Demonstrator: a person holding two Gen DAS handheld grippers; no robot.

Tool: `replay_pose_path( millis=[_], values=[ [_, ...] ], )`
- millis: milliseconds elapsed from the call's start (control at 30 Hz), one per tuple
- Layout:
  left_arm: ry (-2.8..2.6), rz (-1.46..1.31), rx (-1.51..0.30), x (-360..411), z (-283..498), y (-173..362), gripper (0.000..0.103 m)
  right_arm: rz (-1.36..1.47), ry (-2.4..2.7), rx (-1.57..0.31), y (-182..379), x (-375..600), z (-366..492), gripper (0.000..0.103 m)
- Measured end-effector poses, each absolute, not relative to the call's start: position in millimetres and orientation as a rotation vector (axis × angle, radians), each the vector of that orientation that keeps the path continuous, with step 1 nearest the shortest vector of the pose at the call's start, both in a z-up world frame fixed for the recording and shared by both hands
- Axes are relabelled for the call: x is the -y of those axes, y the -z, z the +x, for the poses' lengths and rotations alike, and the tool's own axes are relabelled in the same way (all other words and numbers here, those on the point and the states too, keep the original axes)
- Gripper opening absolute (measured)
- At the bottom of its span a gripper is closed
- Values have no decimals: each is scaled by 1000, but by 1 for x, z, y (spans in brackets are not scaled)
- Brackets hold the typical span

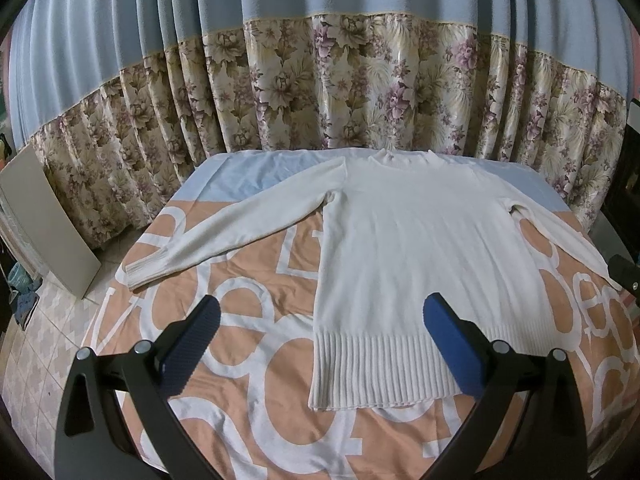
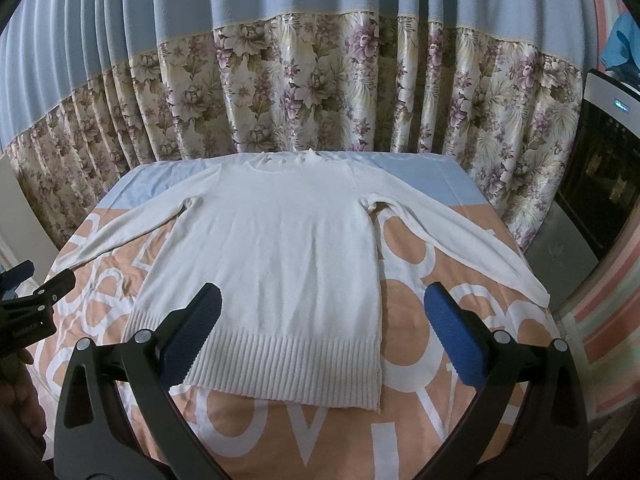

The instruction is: Fold small clothes

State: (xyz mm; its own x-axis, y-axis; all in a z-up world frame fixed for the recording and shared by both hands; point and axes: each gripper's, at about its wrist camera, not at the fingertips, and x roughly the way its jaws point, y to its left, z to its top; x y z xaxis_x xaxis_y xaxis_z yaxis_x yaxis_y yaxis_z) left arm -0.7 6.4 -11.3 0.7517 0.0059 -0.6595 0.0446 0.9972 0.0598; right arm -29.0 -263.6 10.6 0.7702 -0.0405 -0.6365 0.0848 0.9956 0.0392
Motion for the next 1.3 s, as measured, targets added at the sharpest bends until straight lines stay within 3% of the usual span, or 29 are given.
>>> replay_pose_path(
  millis=[1300],
  values=[
    [37, 78, -760, 1, 10, 6, 102, 53, 106, -690, -9, 271, -28, 100]
  ],
)
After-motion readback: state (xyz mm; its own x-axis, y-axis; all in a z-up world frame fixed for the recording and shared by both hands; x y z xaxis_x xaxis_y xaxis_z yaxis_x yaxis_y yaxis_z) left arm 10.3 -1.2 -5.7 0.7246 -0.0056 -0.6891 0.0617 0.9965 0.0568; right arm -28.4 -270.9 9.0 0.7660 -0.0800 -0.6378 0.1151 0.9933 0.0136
